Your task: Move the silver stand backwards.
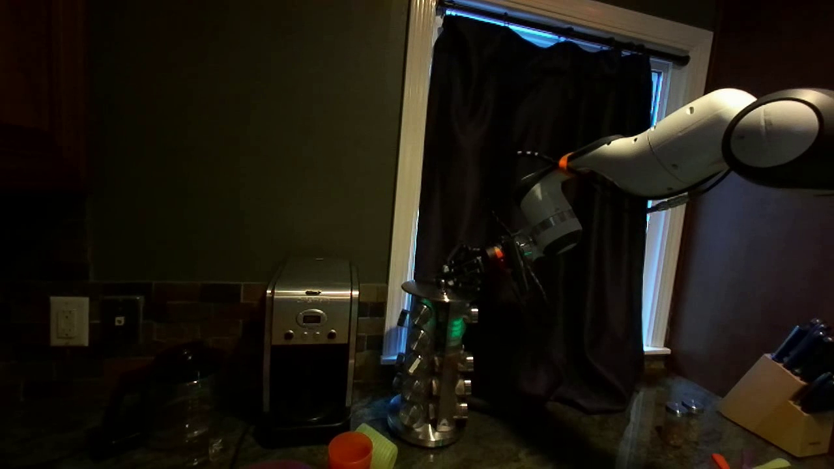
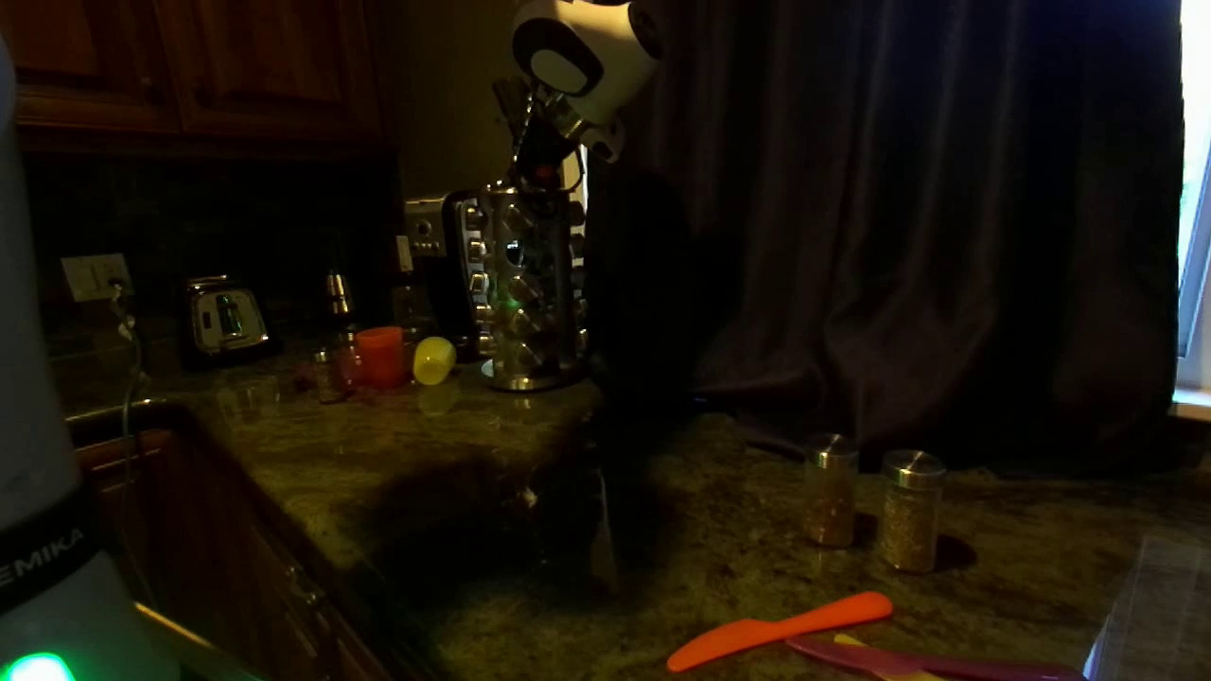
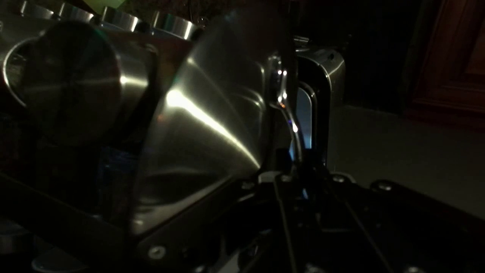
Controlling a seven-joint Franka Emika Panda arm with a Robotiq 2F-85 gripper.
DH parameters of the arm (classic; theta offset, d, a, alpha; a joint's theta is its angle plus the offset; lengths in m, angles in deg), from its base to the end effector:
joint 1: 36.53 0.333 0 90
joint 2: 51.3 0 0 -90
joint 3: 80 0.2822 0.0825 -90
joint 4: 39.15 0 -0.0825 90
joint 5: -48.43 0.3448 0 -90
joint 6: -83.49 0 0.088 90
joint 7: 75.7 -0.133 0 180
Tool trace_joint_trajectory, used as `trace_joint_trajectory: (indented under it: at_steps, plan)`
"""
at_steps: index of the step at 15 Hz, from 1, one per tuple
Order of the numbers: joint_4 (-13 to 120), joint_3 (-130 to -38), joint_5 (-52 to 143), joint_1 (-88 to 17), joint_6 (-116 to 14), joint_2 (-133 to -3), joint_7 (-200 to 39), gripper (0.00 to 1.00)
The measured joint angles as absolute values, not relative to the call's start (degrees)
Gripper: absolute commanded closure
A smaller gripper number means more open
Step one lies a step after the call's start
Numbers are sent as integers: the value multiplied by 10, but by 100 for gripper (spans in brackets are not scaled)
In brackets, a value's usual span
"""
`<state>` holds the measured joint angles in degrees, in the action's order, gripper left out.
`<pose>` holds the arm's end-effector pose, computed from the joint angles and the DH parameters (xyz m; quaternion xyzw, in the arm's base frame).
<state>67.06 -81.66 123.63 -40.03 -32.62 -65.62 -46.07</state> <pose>0.6013 0.0250 0.3938 -0.8370 0.1144 -0.1314 0.5187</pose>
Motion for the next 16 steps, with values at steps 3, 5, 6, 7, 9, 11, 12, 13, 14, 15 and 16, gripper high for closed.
trace_joint_trajectory:
  at_steps: [3, 5, 6, 7, 9, 11, 12, 13, 14, 15, 16]
  plan:
    - [659, -813, 1239, -400, -331, -665, -472, 97]
    - [654, -807, 1239, -398, -340, -669, -478, 97]
    - [653, -805, 1239, -396, -345, -670, -481, 97]
    - [651, -803, 1239, -394, -349, -671, -482, 97]
    - [647, -799, 1239, -390, -357, -674, -484, 97]
    - [644, -793, 1243, -387, -366, -676, -486, 97]
    - [643, -790, 1245, -385, -370, -677, -486, 97]
    - [643, -787, 1247, -384, -374, -678, -486, 97]
    - [643, -784, 1249, -382, -381, -678, -486, 97]
    - [643, -782, 1252, -380, -387, -678, -487, 97]
    - [643, -781, 1256, -378, -392, -679, -488, 97]
